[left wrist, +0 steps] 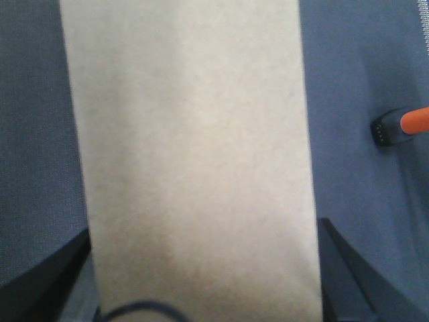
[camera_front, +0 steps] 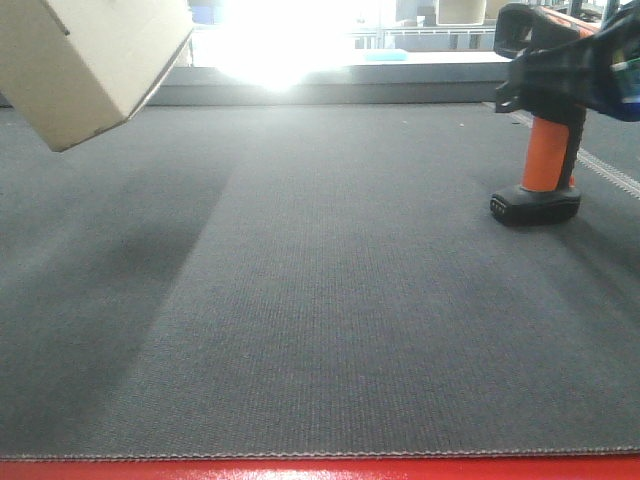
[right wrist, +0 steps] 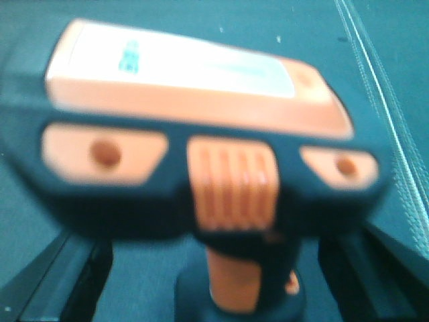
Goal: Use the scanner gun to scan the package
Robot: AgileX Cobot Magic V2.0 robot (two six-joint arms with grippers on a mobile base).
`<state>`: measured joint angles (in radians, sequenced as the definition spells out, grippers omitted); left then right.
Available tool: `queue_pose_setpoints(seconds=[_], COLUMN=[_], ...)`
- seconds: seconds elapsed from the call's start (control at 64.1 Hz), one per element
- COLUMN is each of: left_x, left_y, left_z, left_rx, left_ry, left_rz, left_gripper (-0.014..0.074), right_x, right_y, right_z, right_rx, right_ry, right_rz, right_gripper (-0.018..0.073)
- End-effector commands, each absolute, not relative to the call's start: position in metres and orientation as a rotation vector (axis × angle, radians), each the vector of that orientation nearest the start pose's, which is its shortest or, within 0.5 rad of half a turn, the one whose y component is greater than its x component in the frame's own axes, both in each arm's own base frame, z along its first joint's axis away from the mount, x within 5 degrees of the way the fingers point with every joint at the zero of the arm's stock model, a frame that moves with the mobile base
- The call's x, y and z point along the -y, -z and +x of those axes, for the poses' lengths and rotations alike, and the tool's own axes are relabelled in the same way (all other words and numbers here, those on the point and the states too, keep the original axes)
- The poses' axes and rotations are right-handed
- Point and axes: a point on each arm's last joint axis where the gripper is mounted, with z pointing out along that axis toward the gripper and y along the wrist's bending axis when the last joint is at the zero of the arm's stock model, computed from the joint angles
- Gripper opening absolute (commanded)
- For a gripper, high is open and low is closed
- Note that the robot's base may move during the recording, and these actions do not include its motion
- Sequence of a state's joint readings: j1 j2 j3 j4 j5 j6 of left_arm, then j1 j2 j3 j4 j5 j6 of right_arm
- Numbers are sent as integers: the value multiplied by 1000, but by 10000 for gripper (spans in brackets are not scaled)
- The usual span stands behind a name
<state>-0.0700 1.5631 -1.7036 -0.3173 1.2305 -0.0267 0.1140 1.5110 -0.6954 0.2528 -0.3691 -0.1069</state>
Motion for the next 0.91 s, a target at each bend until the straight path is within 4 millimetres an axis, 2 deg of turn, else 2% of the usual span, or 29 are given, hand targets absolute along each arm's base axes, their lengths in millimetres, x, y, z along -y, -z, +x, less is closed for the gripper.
queue_pose_setpoints(seconds=[0.0,0.125,0.219,0.375,0.484,0.671,0.89], left_x=[51,46,40,29,24,12,-6], left_y=[-418,-416,-415,-412,-402,-372,-335], left_z=[318,319,320,322,332,356,379], left_rx=[-2528,-2535,-2542,-2549,-2578,-2666,-2767], left_ry=[464,378,275,106,18,-38,-60], left_rz=[39,43,49,57,60,64,29], left_gripper=[-111,-111,-111,-111,-111,-111,-111], right_x=[-21,-13,-7,1,3,2,1], right_y=[-231,-242,-253,-279,-297,-318,-336], right_z=[294,275,262,238,222,199,176], right_rx=[-1943,-1972,-1971,-1933,-1874,-1812,-1730], right_ry=[-72,-77,-77,-73,-71,-19,-12], right_rz=[84,105,120,137,130,37,21], right_gripper=[507,494,400,56,-170,-165,-165])
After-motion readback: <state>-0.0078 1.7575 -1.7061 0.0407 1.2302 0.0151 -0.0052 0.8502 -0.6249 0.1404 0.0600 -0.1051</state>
